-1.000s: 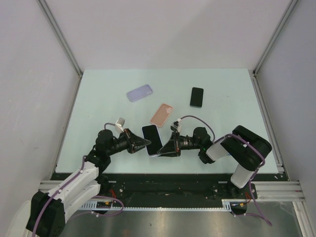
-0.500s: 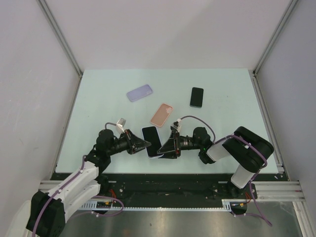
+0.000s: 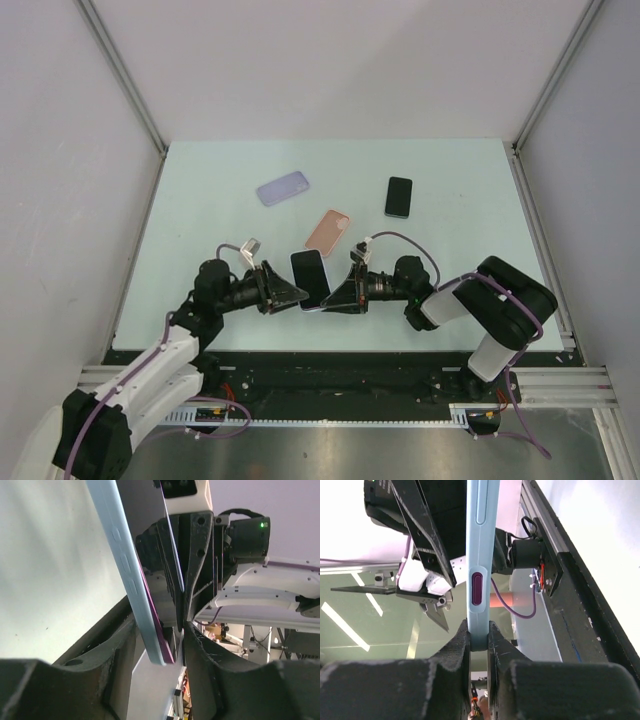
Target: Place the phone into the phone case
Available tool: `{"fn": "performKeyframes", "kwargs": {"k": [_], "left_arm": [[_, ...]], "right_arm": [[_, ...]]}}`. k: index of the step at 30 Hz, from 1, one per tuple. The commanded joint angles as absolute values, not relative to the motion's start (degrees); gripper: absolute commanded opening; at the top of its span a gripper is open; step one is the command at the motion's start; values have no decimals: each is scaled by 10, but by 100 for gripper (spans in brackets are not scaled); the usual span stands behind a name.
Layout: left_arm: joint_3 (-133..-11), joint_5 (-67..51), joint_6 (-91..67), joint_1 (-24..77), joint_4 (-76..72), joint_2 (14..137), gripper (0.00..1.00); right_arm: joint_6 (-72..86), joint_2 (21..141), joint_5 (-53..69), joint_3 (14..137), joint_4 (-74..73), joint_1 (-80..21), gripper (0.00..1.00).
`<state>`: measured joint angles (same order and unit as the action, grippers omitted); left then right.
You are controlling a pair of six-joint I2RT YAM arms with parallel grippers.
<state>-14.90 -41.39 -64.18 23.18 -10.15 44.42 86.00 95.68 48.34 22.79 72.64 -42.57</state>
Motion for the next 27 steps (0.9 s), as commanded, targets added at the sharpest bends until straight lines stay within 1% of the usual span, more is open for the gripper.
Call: {"fn": "performKeyframes", "kwargs": {"k": [1,6,8,9,10,11,12,13,15,16,17,19,20,21,22,24,25,26,27], "left_arm": [[-134,-445,-640,239,-117,415,47],[-118,-435,-650,241,-124,403,43],[-116,-432,-650,240,-132,414,38],[-116,-434,-650,241,-136,421,33],[-117,-434,-651,240,-145,433,21],[-117,-437,-652,241,-149,439,15],[-119,-439,-653,241,-154,444,1],[-120,-438,-652,243,-155,448,0],[-121,-433,-652,244,-153,448,0],[-122,-432,-651,245,-143,447,0],[-125,-432,-648,247,-131,447,0],[-137,-416,-624,250,-79,447,0],[-140,-413,-617,250,-70,447,0],[-141,-418,-611,250,-68,447,0],[-141,-420,-610,250,-69,441,0],[-143,-420,-608,250,-68,426,0],[-146,-418,-606,250,-57,422,2],[-151,-413,-593,250,-46,418,7],[-165,-400,-585,250,-31,415,26]], "right_arm": [[862,938,461,238,916,-422,0],[862,944,460,241,916,-427,0],[861,947,461,241,916,-430,0],[862,947,461,241,916,-431,0],[860,947,462,241,916,-434,0],[861,948,462,241,915,-435,0],[860,950,462,241,916,-436,0],[862,952,463,241,916,-437,2],[863,954,464,241,915,-439,9],[866,957,462,241,915,-437,21],[865,960,461,241,915,-437,26],[864,965,455,240,915,-436,32],[862,966,456,242,915,-433,29],[863,968,455,243,915,-434,23],[862,969,455,243,915,-432,11],[860,971,458,242,915,-432,2],[860,969,459,243,916,-432,0],[858,968,460,242,915,-432,0],[857,967,464,242,915,-433,0]]}}
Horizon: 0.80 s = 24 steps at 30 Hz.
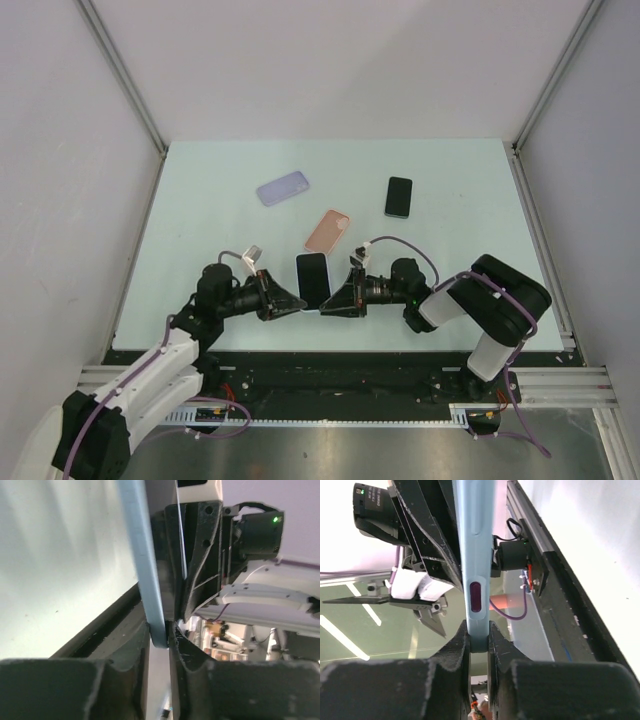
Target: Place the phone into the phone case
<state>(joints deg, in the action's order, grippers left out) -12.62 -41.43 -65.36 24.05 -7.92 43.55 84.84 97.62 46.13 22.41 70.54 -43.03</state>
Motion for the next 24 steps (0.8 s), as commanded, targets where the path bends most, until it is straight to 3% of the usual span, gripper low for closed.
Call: {"fn": "performKeyframes", "kwargs": {"k": [1,3,8,11,13,14,16,18,20,22,24], "left_arm": [[-171,-395,-577,250,-9,416,32],[-181,-389,-566,250,-4,422,43],[-190,-403,-567,250,-39,455,43],[-193,-409,-562,250,-49,474,32],[-191,-413,-559,250,-65,480,16],[-188,-422,-561,250,-72,481,7],[-182,-430,-564,250,-91,481,0],[-180,-445,-563,250,-96,480,0],[-181,-457,-557,250,-96,478,0],[-182,-478,-553,250,-96,476,0],[-184,-494,-550,250,-96,474,0]], "right_arm": [[855,966,465,242,916,-434,0],[852,966,473,241,915,-437,0],[843,966,483,233,915,-451,0],[838,960,484,225,916,-455,1],[836,954,486,221,914,-455,6],[834,953,487,218,914,-454,10],[833,952,486,214,914,-447,27],[833,953,481,210,914,-441,44],[830,954,483,210,915,-430,51],[830,952,486,210,914,-421,65],[830,952,491,210,914,-402,68]]}}
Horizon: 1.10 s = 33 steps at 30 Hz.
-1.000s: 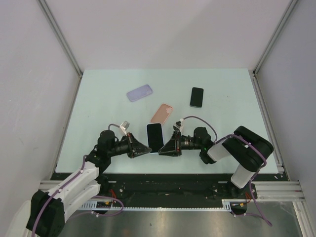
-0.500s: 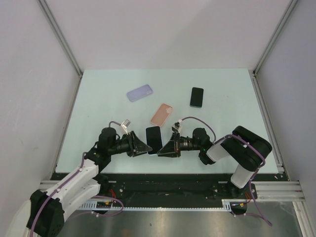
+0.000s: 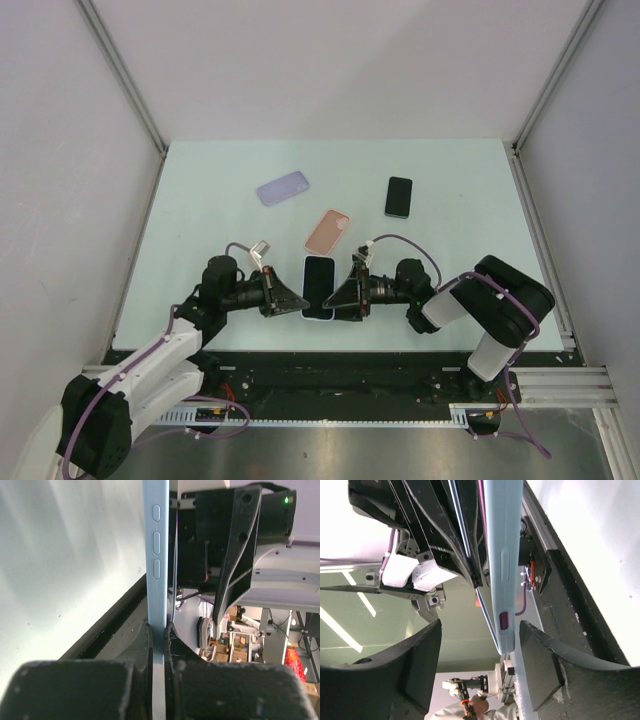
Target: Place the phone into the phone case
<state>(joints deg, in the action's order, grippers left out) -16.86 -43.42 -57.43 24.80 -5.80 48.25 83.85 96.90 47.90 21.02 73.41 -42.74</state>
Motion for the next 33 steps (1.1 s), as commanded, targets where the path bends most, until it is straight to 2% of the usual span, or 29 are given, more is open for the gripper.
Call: {"fn": "performKeyframes", "kwargs": {"k": [1,5,11,15,19,20,21,22,23,25,29,32,33], "left_arm": [[-184,-497,-549,250,-94,474,0],[-185,-506,-545,250,-88,483,0],[-194,-517,-534,250,-73,516,0],[-225,-501,-496,250,-5,537,0],[-256,-473,-454,252,76,536,0],[-264,-471,-453,252,85,533,3],[-272,-469,-450,252,91,531,9],[-280,-462,-433,252,104,529,23],[-308,-445,-419,253,153,526,47],[-339,-381,-378,253,202,522,71],[-418,-300,-331,251,297,518,85],[-466,-239,-294,251,340,518,91],[-477,-223,-272,251,350,519,92]], "right_arm": [[831,954,492,209,914,-395,68],[823,964,498,219,915,-371,66],[822,977,506,243,915,-358,45],[825,974,504,245,915,-352,0],[820,959,501,247,913,-340,0],[822,959,501,248,911,-334,0],[825,960,503,248,908,-330,0],[828,963,511,248,908,-322,0],[832,965,517,248,909,-309,0],[836,970,530,243,904,-293,0],[815,962,547,235,860,-271,0],[748,926,540,236,725,-270,0],[682,910,534,238,625,-269,0]]}}
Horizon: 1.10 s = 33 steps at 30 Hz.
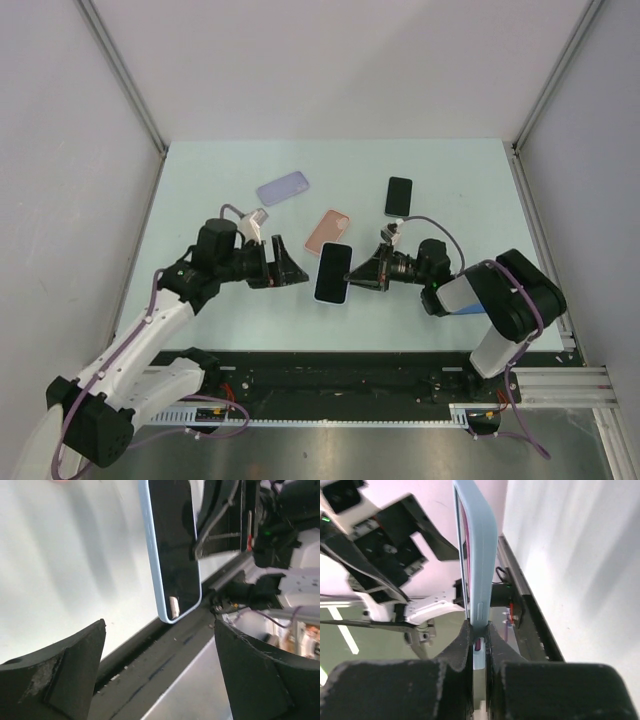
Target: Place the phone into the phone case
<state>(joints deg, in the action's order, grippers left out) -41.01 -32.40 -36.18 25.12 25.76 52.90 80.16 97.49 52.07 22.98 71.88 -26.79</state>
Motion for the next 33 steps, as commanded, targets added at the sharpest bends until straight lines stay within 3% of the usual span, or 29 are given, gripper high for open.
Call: {"fn": "performKeyframes", "kwargs": {"k": [1,5,8,15,22,26,29,33], "left_arm": [[-487,-186,-262,251,358,519,93],[-534,-108,-223,251,393,518,93],[-533,-50,-207,251,396,508,94],[-502,-38,-198,251,370,494,95],[-538,-72,-199,235,316,570,93],[-563,-76,-199,214,262,645,91],[-618,-46,-197,186,273,705,91],[-656,-136,-238,107,260,816,86]], "right_arm": [[647,895,519,251,566,-268,0],[456,818,435,317,189,-268,0],[399,796,410,344,93,-266,0],[370,859,387,352,63,-268,0],[366,916,386,359,77,-269,1],[344,923,350,366,48,-266,17],[330,925,333,373,33,-254,20],[317,918,324,384,10,-243,24]]}}
